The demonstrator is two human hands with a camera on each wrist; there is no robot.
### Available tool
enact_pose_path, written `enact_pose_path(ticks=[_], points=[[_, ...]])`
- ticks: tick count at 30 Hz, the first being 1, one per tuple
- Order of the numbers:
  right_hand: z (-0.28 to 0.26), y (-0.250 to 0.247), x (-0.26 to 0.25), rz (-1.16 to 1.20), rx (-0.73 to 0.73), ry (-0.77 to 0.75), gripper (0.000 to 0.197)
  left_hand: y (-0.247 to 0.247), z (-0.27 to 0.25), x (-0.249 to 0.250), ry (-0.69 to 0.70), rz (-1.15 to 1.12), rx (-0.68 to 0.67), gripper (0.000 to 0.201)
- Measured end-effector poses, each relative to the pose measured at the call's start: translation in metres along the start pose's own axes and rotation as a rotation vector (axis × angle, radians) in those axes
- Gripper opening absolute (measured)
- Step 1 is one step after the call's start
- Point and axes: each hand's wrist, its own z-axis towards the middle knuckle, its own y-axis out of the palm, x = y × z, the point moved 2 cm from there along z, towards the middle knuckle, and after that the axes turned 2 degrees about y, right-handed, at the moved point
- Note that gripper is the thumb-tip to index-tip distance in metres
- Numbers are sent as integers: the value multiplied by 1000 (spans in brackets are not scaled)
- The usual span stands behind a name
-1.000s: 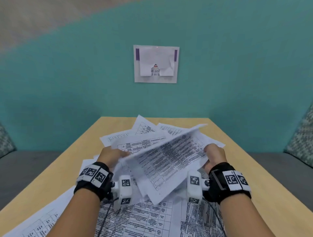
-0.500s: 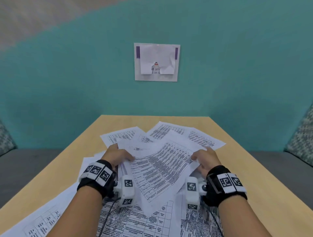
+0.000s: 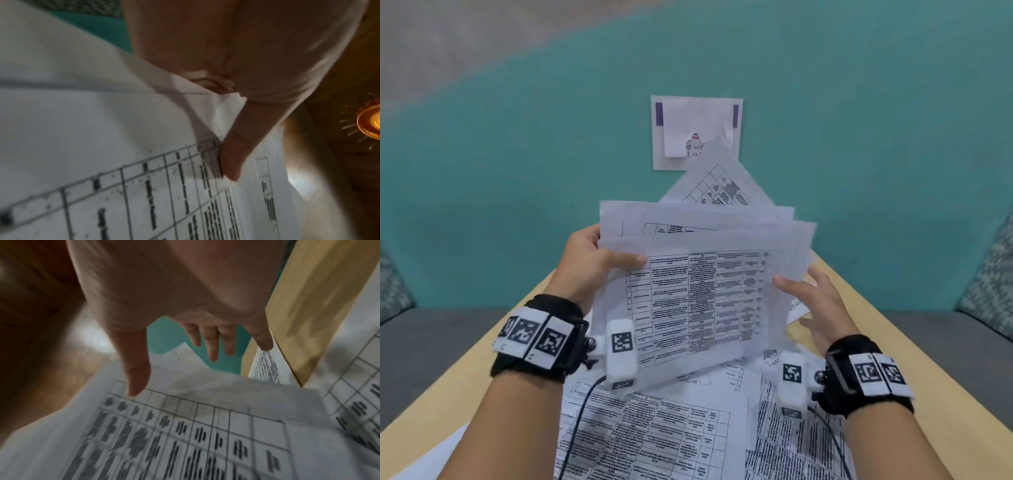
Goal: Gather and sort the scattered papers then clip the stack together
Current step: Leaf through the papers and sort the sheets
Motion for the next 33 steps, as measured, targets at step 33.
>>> enact_pose_path(ticks=[33], points=[[-12,8,-24,7,34,-148,30,11,8,-35,-35,-8,62,34]])
